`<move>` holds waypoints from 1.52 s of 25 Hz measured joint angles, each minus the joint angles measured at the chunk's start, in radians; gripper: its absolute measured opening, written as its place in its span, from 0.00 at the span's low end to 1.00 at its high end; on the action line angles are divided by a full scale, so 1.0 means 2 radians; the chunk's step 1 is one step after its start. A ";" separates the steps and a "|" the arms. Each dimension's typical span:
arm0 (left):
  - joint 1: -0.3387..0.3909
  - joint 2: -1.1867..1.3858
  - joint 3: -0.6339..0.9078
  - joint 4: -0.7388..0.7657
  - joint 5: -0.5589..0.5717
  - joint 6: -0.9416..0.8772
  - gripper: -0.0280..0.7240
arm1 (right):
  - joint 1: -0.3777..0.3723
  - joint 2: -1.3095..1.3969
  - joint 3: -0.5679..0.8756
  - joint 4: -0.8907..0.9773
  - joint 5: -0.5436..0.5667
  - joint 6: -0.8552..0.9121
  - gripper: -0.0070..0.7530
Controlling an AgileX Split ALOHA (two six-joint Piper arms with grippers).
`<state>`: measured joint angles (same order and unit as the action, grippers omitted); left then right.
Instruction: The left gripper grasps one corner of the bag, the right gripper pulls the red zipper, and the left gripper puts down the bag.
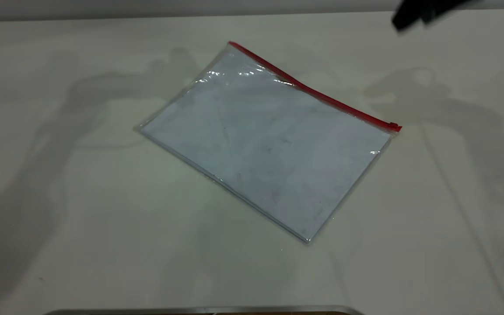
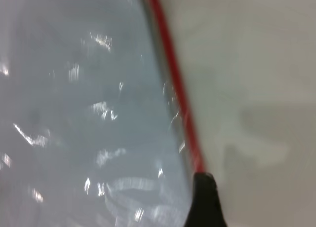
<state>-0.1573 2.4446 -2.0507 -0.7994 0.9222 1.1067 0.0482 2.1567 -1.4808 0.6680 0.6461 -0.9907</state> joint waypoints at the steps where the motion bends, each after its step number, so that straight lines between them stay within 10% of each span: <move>1: 0.000 -0.014 0.000 0.020 -0.002 -0.027 0.88 | 0.000 -0.009 -0.014 -0.003 0.008 0.003 0.81; 12: 0.000 -0.233 0.000 0.260 0.053 -0.327 0.82 | 0.000 -0.215 -0.109 -0.108 0.116 0.110 0.79; 23: 0.000 -0.411 0.001 0.400 0.123 -0.425 0.81 | -0.001 -0.432 -0.103 -0.209 0.208 0.259 0.79; 38: 0.000 -0.755 0.341 0.446 0.123 -0.534 0.81 | -0.001 -0.772 0.189 -0.164 0.254 0.280 0.79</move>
<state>-0.1573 0.9340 -1.3693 0.0916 1.1677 0.0390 0.0470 0.6134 -1.1019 0.3406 1.1540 -0.4300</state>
